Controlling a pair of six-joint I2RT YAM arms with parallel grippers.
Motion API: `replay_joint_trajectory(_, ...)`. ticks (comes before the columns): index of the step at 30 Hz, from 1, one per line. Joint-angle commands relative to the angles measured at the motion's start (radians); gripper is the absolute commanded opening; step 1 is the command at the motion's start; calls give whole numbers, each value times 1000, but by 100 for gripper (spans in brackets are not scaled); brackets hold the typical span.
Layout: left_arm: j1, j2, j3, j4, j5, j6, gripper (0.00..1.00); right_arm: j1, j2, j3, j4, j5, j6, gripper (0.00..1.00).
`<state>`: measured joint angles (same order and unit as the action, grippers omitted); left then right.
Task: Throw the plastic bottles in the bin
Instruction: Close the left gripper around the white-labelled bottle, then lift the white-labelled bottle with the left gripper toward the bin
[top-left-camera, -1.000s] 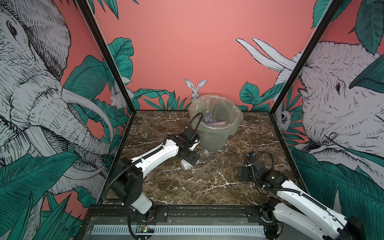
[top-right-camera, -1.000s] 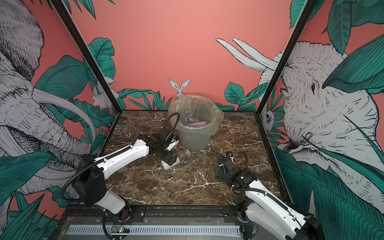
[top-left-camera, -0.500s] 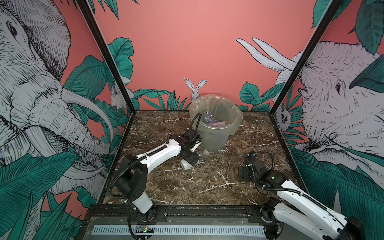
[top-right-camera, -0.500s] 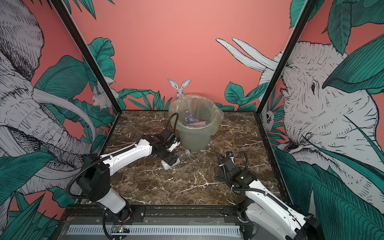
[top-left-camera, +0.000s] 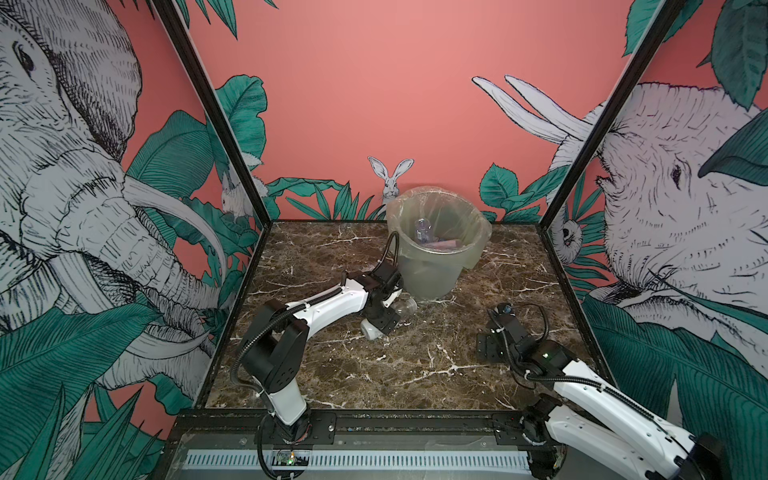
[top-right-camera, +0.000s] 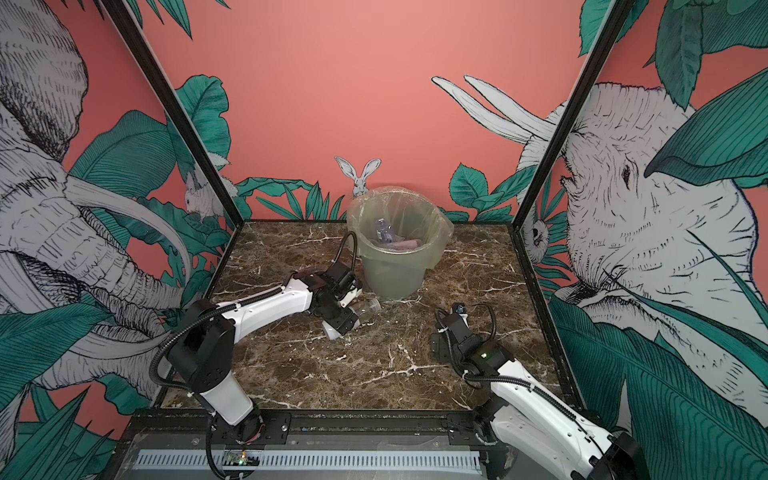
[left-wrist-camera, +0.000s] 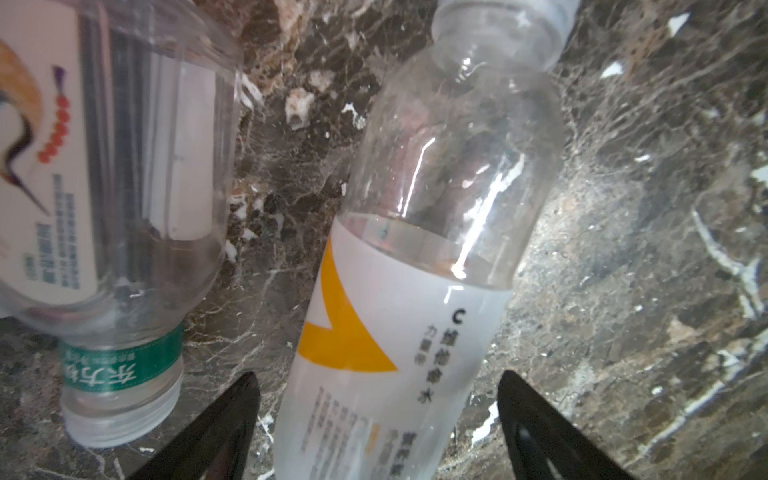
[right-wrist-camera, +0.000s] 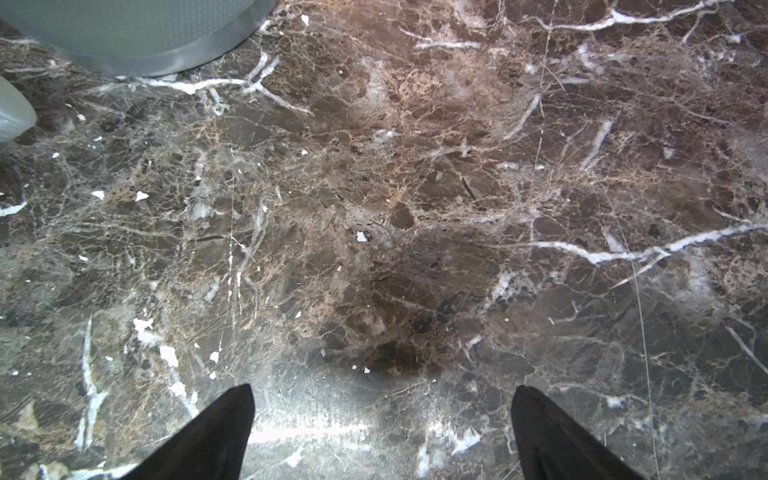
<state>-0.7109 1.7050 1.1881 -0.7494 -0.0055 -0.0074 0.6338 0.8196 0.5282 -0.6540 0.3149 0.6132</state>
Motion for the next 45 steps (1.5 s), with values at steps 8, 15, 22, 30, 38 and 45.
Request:
replay_joint_trajectory(8,-20,10,-65,40,18,-43,87,-1,-16,-17,13,18,-3,99)
replay_joint_trajectory(15,-23,5,-93,53,19,-51,83,0,-14,-14,13,18,-3,99)
replay_joint_trajectory(22,-24,17,-94,65,22,-57,79,0,-15,-15,13,20,-4,99)
replay_joint_trajectory(30,-25,24,-108,77,37,-67,68,0,-14,-16,13,20,-4,99)
replay_joint_trajectory(38,-26,-5,-141,95,52,-84,54,0,-13,-17,14,19,-5,99)
replay_joint_trajectory(45,-28,-150,-246,167,61,-135,49,-1,-10,-15,15,17,-7,99)
